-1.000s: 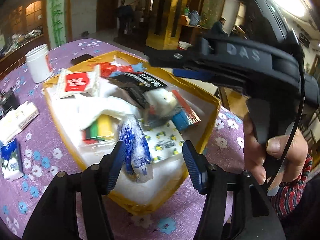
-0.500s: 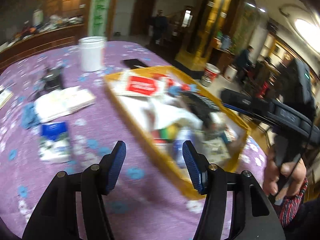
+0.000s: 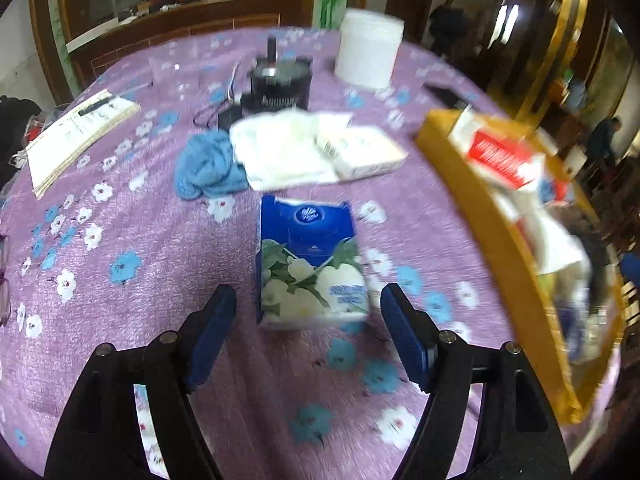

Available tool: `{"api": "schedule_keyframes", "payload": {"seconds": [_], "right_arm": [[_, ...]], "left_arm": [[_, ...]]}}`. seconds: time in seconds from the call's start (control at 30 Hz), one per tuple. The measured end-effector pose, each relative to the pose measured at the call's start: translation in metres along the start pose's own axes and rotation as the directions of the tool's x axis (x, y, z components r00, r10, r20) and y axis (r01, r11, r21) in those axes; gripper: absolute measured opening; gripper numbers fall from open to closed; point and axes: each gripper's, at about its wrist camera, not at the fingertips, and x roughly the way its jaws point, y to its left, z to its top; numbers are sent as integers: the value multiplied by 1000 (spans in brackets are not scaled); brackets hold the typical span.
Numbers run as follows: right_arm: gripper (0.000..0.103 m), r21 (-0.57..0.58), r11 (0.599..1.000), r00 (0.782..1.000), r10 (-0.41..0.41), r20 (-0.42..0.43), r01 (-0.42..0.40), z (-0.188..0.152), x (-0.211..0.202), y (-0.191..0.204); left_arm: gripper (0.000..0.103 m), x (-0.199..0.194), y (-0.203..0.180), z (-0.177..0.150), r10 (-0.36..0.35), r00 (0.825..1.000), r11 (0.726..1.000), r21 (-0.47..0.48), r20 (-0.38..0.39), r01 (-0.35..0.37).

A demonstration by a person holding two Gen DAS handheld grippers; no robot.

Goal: Organize soft objects
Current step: 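Move the left tool to the blue floral tissue box and grasp it, then lift the tissue box with the left tool while the right tool grasps the cream tissue pack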

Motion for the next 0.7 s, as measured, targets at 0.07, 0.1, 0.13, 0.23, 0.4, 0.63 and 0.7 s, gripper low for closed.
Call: {"api": "schedule_keyframes", "payload": {"seconds": [0.07, 0.1, 0.13, 0.23, 0.4, 0.63, 0.7], "right_arm": [[59, -11, 1000, 1000, 11, -15, -11, 0, 4, 6], [59, -16, 1000, 1000, 16, -23, -16, 1, 5, 9], [59, -22, 999, 999, 22, -31, -23, 2, 7, 13], [59, -39, 997, 996, 63, -61, -65, 9, 13, 26], [66, -76, 985, 978, 141, -152, -154, 33, 37, 62], [67, -169, 976, 943, 78, -324, -138, 76, 133, 118], [65, -170, 977, 928, 57, -369, -128, 84, 169, 123]], "left_arm": [[74, 13, -1, 3, 50, 999, 999, 5, -6, -50], [74, 17, 1, 5, 56, 998, 998, 5, -4, -56], [72, 18, 4, 5, 49, 999, 999, 3, 0, -49], [51, 15, 15, 6, 53, 998, 998, -23, 31, -53], [52, 2, 42, 7, 70, 995, 996, -54, 74, -67], [52, 7, 65, 3, 71, 993, 990, -131, 96, -58], [52, 9, 66, 3, 70, 994, 989, -135, 89, -57]]}}
